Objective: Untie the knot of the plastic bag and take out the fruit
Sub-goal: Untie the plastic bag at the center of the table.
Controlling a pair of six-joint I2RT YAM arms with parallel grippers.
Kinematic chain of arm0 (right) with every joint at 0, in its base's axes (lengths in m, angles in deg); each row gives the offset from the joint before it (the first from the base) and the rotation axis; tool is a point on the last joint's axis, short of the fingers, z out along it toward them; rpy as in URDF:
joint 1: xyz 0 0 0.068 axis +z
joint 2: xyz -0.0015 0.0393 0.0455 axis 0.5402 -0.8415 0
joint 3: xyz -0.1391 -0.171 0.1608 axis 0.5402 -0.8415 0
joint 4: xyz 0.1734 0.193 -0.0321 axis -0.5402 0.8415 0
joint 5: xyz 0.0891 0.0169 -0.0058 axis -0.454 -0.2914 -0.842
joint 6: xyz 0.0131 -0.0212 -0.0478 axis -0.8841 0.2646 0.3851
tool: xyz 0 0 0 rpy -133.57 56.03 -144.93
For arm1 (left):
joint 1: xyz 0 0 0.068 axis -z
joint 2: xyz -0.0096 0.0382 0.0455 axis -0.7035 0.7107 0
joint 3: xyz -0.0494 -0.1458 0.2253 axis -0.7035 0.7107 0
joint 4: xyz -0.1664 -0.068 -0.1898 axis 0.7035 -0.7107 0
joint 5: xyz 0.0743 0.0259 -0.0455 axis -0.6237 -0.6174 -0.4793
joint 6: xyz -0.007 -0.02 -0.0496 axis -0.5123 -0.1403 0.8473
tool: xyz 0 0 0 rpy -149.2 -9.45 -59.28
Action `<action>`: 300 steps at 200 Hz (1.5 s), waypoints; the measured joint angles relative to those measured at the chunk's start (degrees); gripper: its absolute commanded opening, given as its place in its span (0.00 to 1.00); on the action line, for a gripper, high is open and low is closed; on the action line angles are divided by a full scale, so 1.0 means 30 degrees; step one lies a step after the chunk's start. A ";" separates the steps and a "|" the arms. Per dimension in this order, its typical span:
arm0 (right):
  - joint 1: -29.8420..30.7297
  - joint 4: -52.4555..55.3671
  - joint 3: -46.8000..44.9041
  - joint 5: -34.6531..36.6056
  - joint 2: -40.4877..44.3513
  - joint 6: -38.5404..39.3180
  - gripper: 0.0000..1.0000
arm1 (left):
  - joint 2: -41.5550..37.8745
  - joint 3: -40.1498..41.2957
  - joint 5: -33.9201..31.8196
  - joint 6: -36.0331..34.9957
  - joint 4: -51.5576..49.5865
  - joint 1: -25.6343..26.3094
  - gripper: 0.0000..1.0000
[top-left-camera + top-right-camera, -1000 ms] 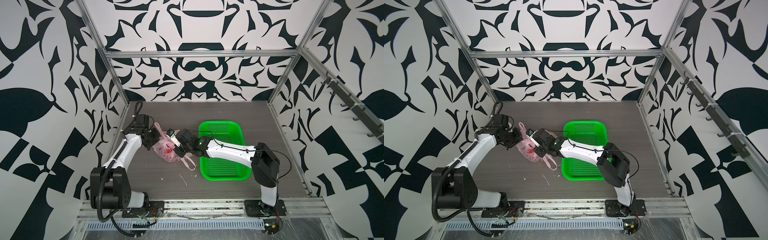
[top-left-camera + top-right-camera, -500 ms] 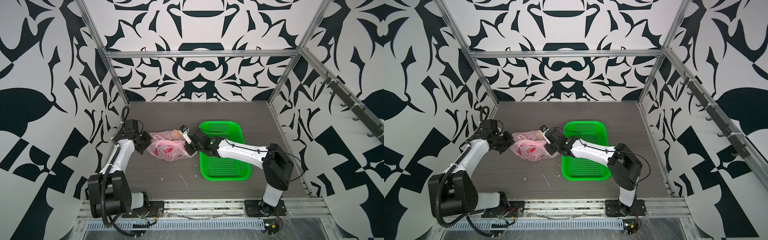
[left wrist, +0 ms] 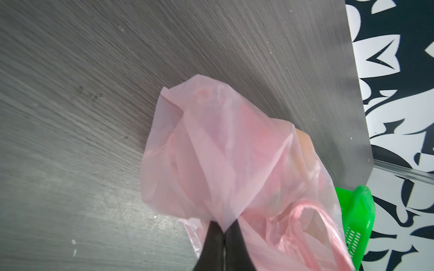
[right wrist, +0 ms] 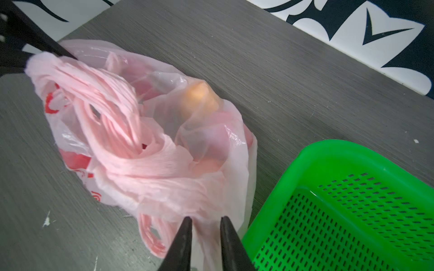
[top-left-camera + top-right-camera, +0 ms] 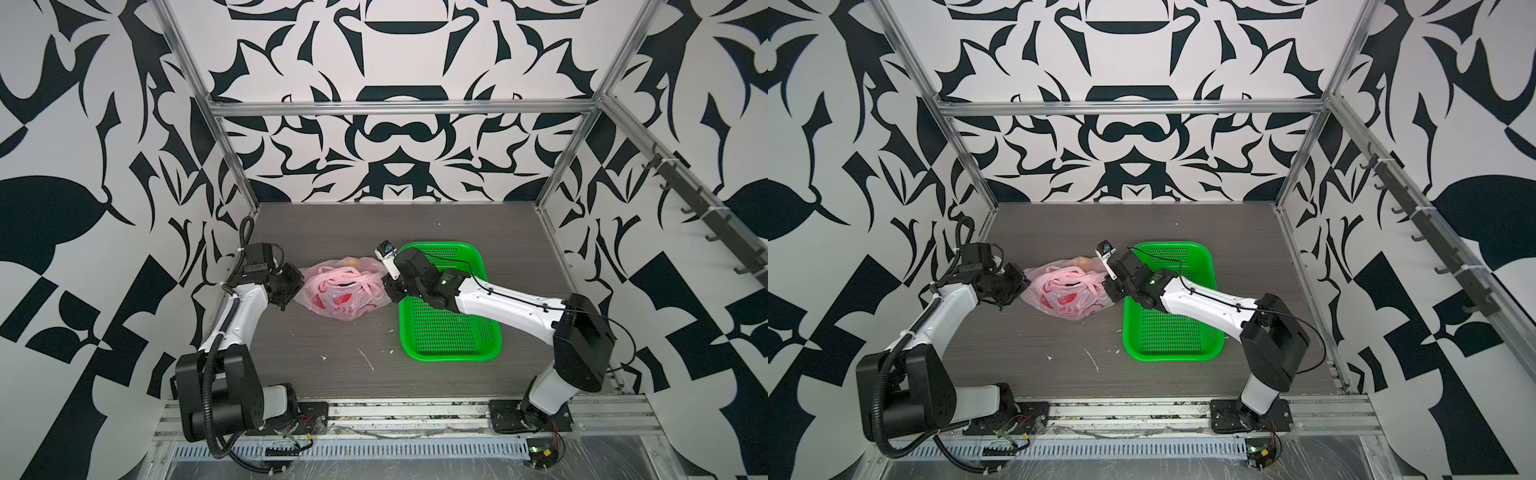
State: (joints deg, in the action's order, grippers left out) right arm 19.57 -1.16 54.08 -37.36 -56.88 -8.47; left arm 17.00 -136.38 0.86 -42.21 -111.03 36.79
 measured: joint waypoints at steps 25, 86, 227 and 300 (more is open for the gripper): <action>0.0991 0.0532 0.0415 0.0685 0.0153 0.0925 0.38 | 0.0000 0.0000 0.0342 0.0131 0.0182 0.0000 0.00; 0.2535 0.0947 0.2747 0.2004 -0.1086 0.2841 0.50 | -0.0051 0.0000 0.0772 0.0204 0.0240 -0.0007 0.00; 0.2630 -0.0459 0.4663 0.4393 -0.4932 0.4641 0.08 | -0.0313 0.0000 0.0940 0.0189 0.0262 -0.0029 0.00; 0.0852 -0.1836 0.0568 0.4605 -0.0721 0.1931 0.00 | -0.0313 0.0721 0.0874 0.0219 0.0495 -0.1151 0.00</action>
State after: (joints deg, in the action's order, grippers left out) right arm 22.13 -6.67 55.78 -23.54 -59.04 -2.67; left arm 16.06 -134.21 3.48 -41.55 -109.54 33.33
